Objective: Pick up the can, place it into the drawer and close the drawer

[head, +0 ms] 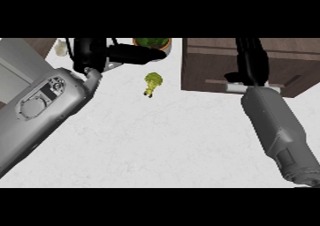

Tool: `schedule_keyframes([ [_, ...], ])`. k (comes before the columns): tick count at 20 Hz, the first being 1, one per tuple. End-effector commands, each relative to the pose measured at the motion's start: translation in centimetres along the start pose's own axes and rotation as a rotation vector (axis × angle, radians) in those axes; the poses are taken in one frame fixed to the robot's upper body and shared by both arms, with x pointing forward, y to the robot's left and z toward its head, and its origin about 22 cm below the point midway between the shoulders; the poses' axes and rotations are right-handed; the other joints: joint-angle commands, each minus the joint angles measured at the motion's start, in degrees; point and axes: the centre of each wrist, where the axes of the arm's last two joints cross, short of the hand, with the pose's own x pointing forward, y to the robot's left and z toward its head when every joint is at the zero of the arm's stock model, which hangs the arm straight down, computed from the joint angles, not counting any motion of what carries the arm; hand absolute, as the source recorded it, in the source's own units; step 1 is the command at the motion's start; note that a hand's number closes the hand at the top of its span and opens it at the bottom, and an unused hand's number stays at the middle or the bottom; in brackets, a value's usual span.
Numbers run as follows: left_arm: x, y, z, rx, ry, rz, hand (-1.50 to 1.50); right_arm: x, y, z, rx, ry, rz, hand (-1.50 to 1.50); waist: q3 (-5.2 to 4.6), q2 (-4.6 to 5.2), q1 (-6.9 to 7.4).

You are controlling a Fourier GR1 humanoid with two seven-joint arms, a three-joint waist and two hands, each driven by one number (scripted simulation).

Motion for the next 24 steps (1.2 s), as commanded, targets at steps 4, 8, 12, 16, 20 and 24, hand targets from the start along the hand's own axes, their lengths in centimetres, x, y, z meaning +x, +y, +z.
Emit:
schedule_keyframes([
  [4, -0.8, 1.0, 1.1, -0.022, -0.016, -0.011, -1.5, 3.6, -1.3, -3.8, 0.01, -0.001, -0.015, -1.5, 0.18, 1.31, 1.88],
  [8, -1.0, 1.7, 1.9, -0.016, -0.017, -0.003, -1.5, 1.8, -1.6, -3.9, 0.004, 0.006, -0.015, -1.5, 0.26, 1.22, 1.58],
  [12, -2.6, 1.0, 2.9, -0.022, -0.01, -0.006, -1.5, 2.7, -2.4, -5.1, -0.014, 0.011, -0.056, -1.5, 0.28, 1.42, 1.67],
  [16, -3.3, 1.6, 3.1, -0.008, -0.018, -0.008, -1.5, 4.6, -3.2, -6.3, -0.017, -0.021, -0.156, -1.5, 0.28, 1.24, 1.3],
  [20, -3.1, 1.6, 3.3, -0.013, -0.014, 0.013, -1.5, 5.6, -2.6, -5.9, -0.041, 0.011, -0.317, -1.5, 0.41, 1.24, 1.14],
  [24, -4.8, 2.3, 4.0, -0.003, 0.002, -0.01, -1.5, 5.9, -3.1, -6.4, -0.053, 0.032, -0.459, -1.5, 0.37, 0.96, 0.92],
])
